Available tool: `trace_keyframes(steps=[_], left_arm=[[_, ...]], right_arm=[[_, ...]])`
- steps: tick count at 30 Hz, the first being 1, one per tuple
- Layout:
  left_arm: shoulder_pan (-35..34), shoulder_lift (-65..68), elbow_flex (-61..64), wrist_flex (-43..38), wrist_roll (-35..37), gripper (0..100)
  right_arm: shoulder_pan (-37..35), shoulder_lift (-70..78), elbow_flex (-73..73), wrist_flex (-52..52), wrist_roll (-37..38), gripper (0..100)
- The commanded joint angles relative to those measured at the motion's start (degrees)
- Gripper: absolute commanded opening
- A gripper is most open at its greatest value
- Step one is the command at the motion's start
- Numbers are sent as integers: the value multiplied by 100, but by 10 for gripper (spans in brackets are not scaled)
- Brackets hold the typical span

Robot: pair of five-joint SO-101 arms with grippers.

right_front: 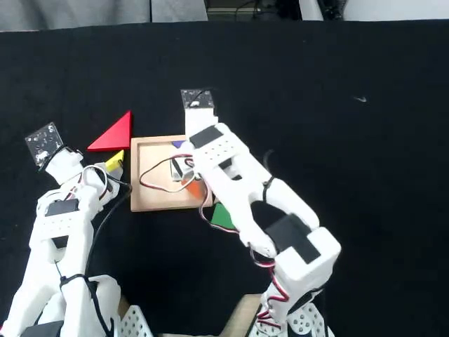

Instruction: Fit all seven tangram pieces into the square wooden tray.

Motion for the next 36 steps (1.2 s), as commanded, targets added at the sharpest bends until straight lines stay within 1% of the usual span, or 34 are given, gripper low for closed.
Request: trace_keyframes(steps=[1,4,8,14,16,20,22,32,34,36], left_arm=[[13,-79,-57,-9,9,253],[13,-79,-57,-9,9,253],[13,-79,-57,-9,9,253],[13,-79,-57,-9,9,253],[13,-79,-57,-9,9,253],[13,-79,-57,-9,9,253],[13,-79,-57,-9,9,253],[13,-79,-57,-9,9,253],[13,-79,-57,-9,9,253],[13,-79,-57,-9,9,253]], right_arm=[[97,-31,-479,176,97,11],[97,-31,-479,167,105,11],[97,-31,-479,176,404,12],[105,-31,-514,281,440,17],[105,-31,-497,281,413,61],[97,-31,-488,281,448,188],[97,-31,-497,281,457,204],[97,-145,-514,290,475,193],[44,-338,-497,273,756,138],[-149,-549,-523,229,1327,51]])
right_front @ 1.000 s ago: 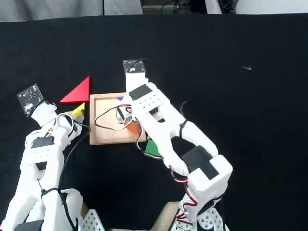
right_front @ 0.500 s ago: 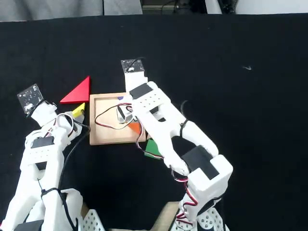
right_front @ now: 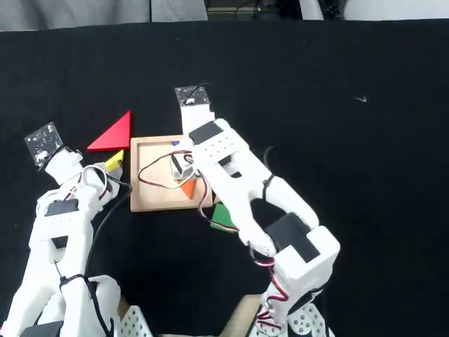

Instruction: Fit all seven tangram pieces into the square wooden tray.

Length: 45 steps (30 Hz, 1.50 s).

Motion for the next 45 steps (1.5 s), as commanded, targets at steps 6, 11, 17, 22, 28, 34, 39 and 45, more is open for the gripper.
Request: trace_keyframes(steps=[6,11,17,22,28,34,39,45], left_arm=[[13,-79,-57,-9,9,253],[13,-79,-57,-9,9,253],[13,-79,-57,-9,9,253],[13,-79,-57,-9,9,253],[13,-79,-57,-9,9,253],[13,-79,-57,-9,9,253],[13,-70,-101,-9,9,253],[-13,-79,-215,44,9,255]], right_arm=[[-352,-286,-347,-554,642,20],[-352,541,-927,-281,624,15],[-343,1341,-1824,316,615,15],[-308,1622,-2062,659,624,15],[-105,1604,-2035,949,633,14],[-70,1569,-2070,949,633,14],[-325,576,-1956,1222,949,11],[185,-1525,-822,1037,1433,11]])
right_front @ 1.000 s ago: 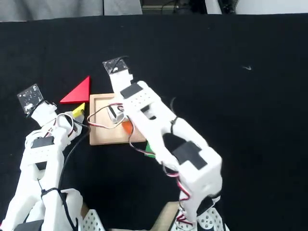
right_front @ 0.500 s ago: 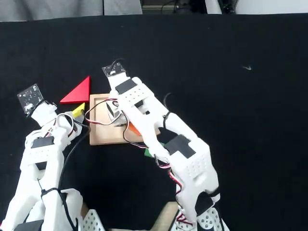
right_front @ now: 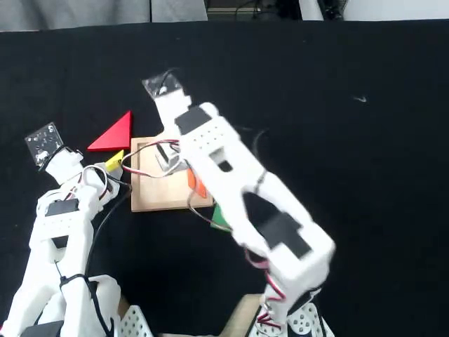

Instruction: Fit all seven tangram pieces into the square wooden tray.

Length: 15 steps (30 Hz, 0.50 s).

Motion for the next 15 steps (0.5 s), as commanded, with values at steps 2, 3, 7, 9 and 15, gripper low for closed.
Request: trace_keyframes(steps=[2,3,7,9,15], left_arm=[[-22,-79,-400,325,18,255],[4,-79,-541,598,18,256],[-382,-79,-1174,1705,-308,256],[-875,-79,-1420,1996,-1064,254],[-1297,-26,-2404,3015,-3086,253]], right_arm=[[914,-1895,1015,-387,387,11],[1213,-2193,1323,-536,440,11],[2127,-3064,2888,-1336,659,11],[2409,-3266,3705,-1873,774,11],[2743,-3327,5086,-3543,905,11]])
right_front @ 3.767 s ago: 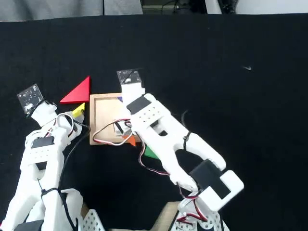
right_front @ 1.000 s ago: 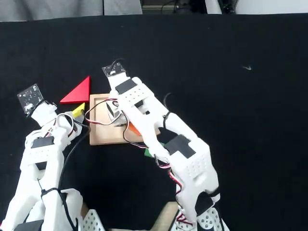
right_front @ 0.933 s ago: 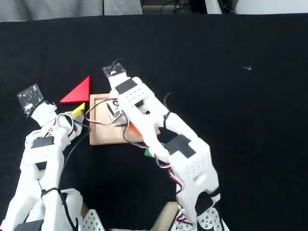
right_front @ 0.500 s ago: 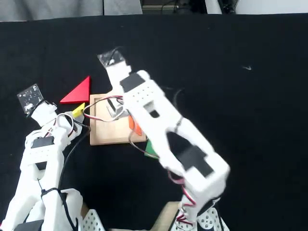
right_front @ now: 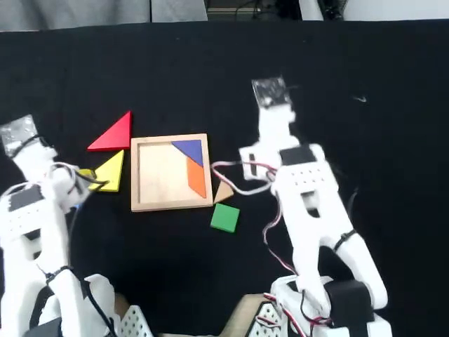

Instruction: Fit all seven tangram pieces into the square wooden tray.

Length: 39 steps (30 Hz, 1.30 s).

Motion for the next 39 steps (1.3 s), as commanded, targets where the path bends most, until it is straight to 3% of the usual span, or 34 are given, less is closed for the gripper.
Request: trace_keyframes(steps=[1,5,11,18,27,39], left_arm=[[13,-9,-1288,1125,-1319,253],[567,9,-2273,1908,-1811,253],[1305,1363,-3688,1952,-2207,253],[1288,4105,-5938,1978,-2365,258],[1411,6303,-7591,1521,-2681,258],[1640,7859,-9332,1846,-2963,258]], right_arm=[[176,-268,347,-826,123,11],[176,-268,505,-923,158,11],[176,-268,664,-949,158,11],[176,-268,708,-949,158,11],[167,-259,796,-1134,185,12],[149,-259,848,-1240,202,12]])
